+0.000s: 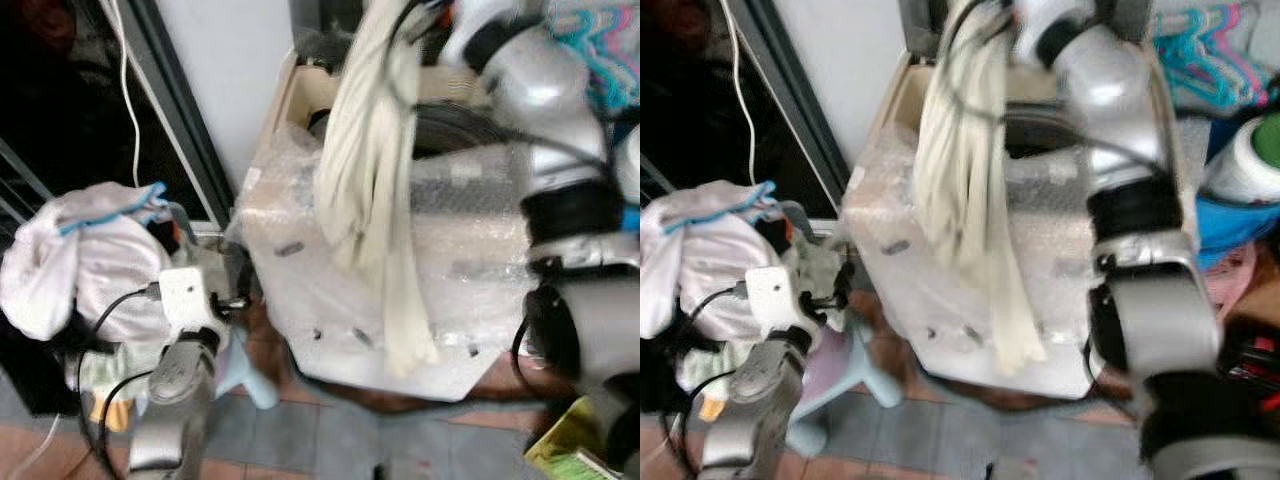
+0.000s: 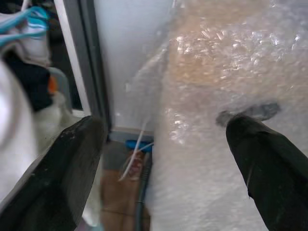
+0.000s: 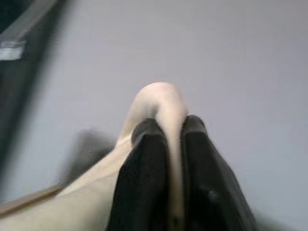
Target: Clothes washing
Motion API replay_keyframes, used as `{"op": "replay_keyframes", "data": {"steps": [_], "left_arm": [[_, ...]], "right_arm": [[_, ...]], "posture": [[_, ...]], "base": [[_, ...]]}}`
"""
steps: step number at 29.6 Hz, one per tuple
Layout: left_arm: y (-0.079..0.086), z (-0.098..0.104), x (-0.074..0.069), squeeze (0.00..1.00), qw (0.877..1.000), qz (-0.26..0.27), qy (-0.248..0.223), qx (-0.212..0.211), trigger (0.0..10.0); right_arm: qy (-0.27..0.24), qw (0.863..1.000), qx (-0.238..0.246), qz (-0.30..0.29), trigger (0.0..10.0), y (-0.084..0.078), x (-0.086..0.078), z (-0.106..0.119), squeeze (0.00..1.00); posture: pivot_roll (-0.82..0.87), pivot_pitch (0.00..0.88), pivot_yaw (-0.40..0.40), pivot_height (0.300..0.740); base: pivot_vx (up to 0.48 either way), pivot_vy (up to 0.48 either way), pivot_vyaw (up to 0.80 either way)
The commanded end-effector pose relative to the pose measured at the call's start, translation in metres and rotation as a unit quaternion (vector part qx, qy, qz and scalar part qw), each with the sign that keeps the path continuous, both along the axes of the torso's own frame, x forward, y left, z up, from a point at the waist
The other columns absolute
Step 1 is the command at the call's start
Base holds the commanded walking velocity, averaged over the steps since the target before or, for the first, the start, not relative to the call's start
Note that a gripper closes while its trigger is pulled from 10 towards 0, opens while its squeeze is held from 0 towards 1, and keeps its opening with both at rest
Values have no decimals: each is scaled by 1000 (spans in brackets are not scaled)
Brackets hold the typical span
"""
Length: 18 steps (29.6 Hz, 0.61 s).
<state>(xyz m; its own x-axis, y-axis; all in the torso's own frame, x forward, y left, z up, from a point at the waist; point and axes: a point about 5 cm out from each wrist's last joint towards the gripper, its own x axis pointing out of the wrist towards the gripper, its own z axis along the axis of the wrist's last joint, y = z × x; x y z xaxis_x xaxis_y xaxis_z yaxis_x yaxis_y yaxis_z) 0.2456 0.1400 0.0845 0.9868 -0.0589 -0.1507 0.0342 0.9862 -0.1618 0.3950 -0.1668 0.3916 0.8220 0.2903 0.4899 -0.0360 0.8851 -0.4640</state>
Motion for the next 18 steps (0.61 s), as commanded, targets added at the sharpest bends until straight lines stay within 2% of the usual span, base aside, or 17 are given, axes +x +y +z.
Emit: {"op": "replay_keyframes", "data": {"steps": [1, 3, 6, 8, 9, 12, 13, 14, 15, 16, 17, 18], "left_arm": [[13, -1, -1, 0, 1000, 25, 2, 15, 10000], [12, -2, -2, 0, 1000, 25, -1, 12, 10000], [9, -2, -2, 0, 1000, 23, -2, 12, 10000], [7, -2, -2, 0, 1000, 23, -1, 12, 10000], [6, -3, -2, 0, 1000, 24, 0, 12, 10000], [6, -3, -3, 0, 1000, 27, 1, 12, 10000], [6, -3, -3, 0, 1000, 27, 1, 12, 10000], [8, -4, -4, 0, 999, 28, 3, 15, 10000], [9, -5, -4, 0, 999, 29, 3, 16, 10000], [11, -5, -5, 0, 999, 29, 5, 19, 10000], [11, -5, -5, 0, 999, 29, 5, 19, 10000], [12, -6, -5, 0, 999, 29, 6, 20, 10000]], "right_arm": [[-129, 991, 15, -31, 10000, 3, -20, 59, 0], [-185, 981, 33, -44, 10000, -6, -33, 87, 0], [-169, 984, 38, -28, 10000, -6, -30, 83, 0], [-113, 993, 21, -2, 10000, 1, -17, 52, 0], [-68, 998, 6, 15, 10000, 7, -5, 24, 0], [25, 999, 3, 48, 10000, 12, 7, -36, 0], [25, 999, 3, 48, 10000, 12, 7, -36, 0], [79, 994, -7, 70, 10000, 15, 6, -76, 0], [99, 992, -7, 79, 10000, 17, 3, -93, 0], [141, 986, 28, 89, 10000, 15, -6, -119, 0], [141, 986, 28, 89, 10000, 15, -6, -119, 0], [170, 979, 55, 96, 10000, 13, -16, -135, 0]], "posture": [[-69, 0, 96, 740], [-74, 0, 92, 740], [-79, 0, 87, 740], [-77, 0, 85, 740], [-75, 0, 84, 740], [-71, 1, 84, 740], [-71, 1, 84, 740], [-71, 3, 85, 740], [-71, 3, 85, 740], [-76, 9, 87, 740], [-76, 9, 87, 740], [-78, 10, 88, 740]], "base": [[270, 0, 0], [0, 0, 0], [0, 0, 0], [0, 0, 0], [0, 0, 0], [0, 0, 0], [0, 0, 0], [0, 0, 0], [0, 0, 0], [0, 0, 0], [0, 0, 0], [0, 0, 0]]}}
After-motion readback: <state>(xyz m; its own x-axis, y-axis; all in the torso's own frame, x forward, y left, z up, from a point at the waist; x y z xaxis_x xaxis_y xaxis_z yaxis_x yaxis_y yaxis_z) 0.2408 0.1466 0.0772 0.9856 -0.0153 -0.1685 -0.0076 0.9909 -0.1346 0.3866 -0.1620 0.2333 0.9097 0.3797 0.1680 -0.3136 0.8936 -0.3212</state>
